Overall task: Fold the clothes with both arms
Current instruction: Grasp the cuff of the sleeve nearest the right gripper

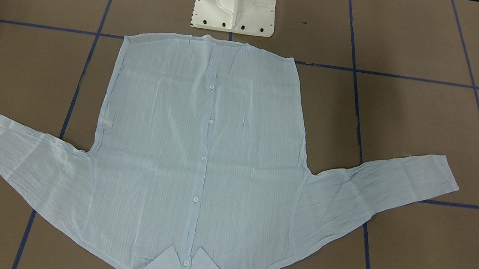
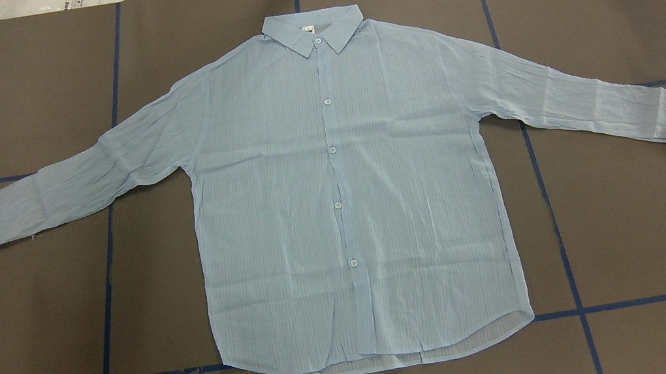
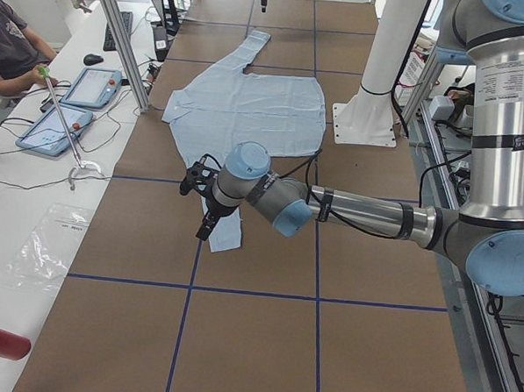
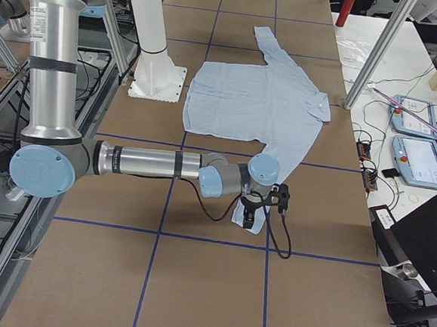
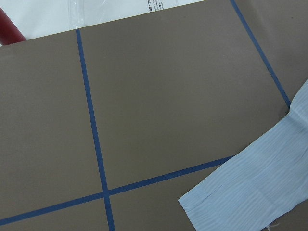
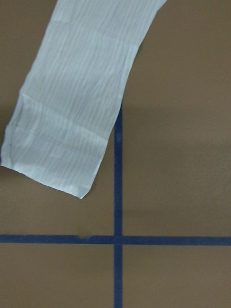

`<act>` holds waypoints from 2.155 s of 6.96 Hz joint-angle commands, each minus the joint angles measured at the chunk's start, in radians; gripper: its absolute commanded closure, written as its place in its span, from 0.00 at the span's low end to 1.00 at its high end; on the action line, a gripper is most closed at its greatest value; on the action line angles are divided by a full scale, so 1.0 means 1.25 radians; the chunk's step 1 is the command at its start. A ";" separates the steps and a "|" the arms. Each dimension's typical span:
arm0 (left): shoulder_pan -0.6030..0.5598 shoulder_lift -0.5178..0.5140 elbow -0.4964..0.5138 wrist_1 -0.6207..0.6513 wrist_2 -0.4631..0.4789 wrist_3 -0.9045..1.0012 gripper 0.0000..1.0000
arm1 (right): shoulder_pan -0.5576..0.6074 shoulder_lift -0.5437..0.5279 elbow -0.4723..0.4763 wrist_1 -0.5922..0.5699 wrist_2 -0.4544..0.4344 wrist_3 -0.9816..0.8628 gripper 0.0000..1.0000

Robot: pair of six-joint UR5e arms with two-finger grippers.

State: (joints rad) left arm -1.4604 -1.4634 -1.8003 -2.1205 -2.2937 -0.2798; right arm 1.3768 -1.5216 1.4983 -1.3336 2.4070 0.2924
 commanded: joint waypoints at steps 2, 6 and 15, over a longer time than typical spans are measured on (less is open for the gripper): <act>0.000 0.002 -0.004 -0.001 -0.001 -0.001 0.00 | -0.040 0.104 -0.126 0.031 -0.020 -0.004 0.08; 0.001 0.001 -0.004 -0.002 0.000 -0.002 0.00 | -0.112 0.136 -0.250 0.193 -0.121 -0.012 0.15; 0.001 -0.001 -0.014 -0.004 0.002 -0.003 0.00 | -0.112 0.123 -0.289 0.193 -0.081 -0.036 0.91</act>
State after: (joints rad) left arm -1.4588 -1.4645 -1.8170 -2.1261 -2.2917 -0.2838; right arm 1.2357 -1.3666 1.1379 -1.0922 2.3039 0.2488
